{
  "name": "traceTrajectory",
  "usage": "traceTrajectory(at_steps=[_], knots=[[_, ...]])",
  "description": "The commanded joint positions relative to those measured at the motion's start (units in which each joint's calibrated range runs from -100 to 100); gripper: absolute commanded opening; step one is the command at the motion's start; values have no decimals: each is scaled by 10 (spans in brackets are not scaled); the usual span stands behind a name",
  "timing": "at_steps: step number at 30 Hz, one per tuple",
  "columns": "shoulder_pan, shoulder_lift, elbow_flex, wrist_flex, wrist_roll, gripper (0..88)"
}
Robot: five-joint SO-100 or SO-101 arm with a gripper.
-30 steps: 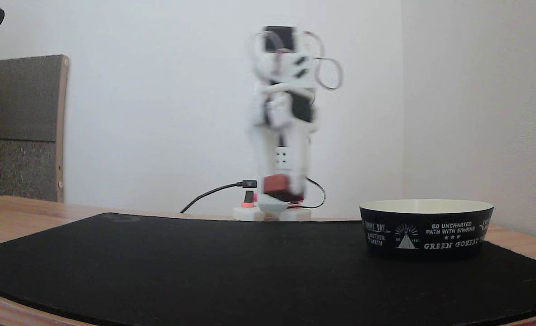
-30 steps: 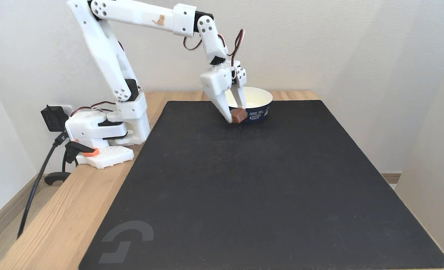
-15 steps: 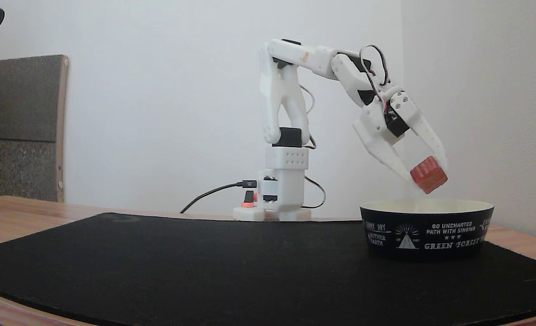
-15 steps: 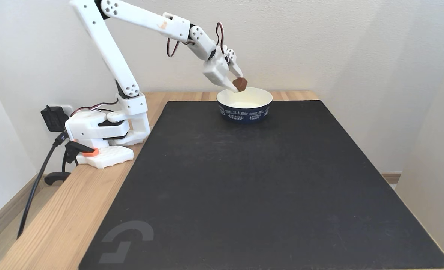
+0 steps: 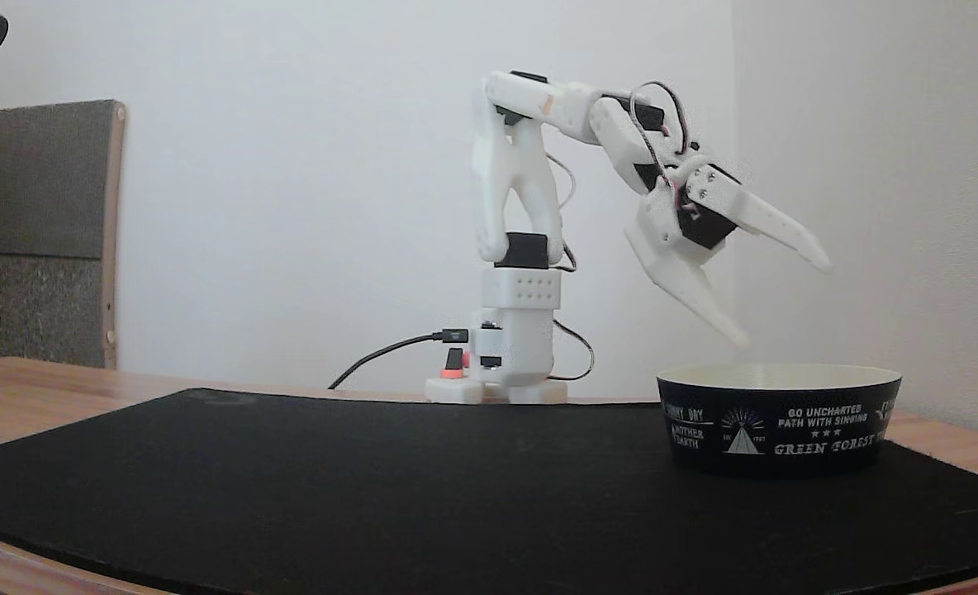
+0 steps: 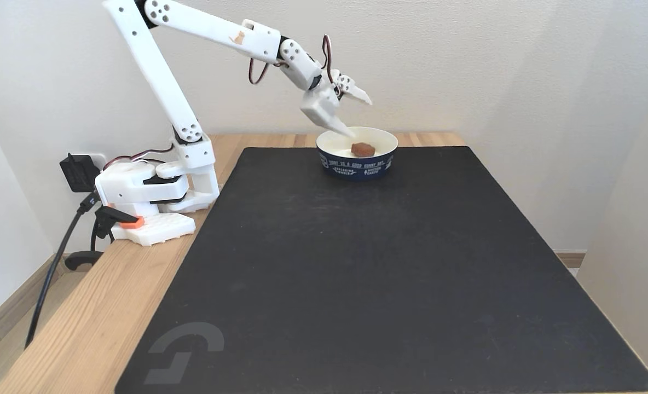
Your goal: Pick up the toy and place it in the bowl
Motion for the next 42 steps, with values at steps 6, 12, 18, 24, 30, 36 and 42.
traceTrajectory(at_steps=[6,12,18,24,30,36,42], knots=[[163,-191,84,5,-4,55],[227,-375,278,5,-84,55],[224,-542,485,6,-99,55],[224,-765,607,66,-98,55],[232,-854,603,210,-98,61],[228,-858,602,235,-97,62],[230,-858,602,236,-98,57]])
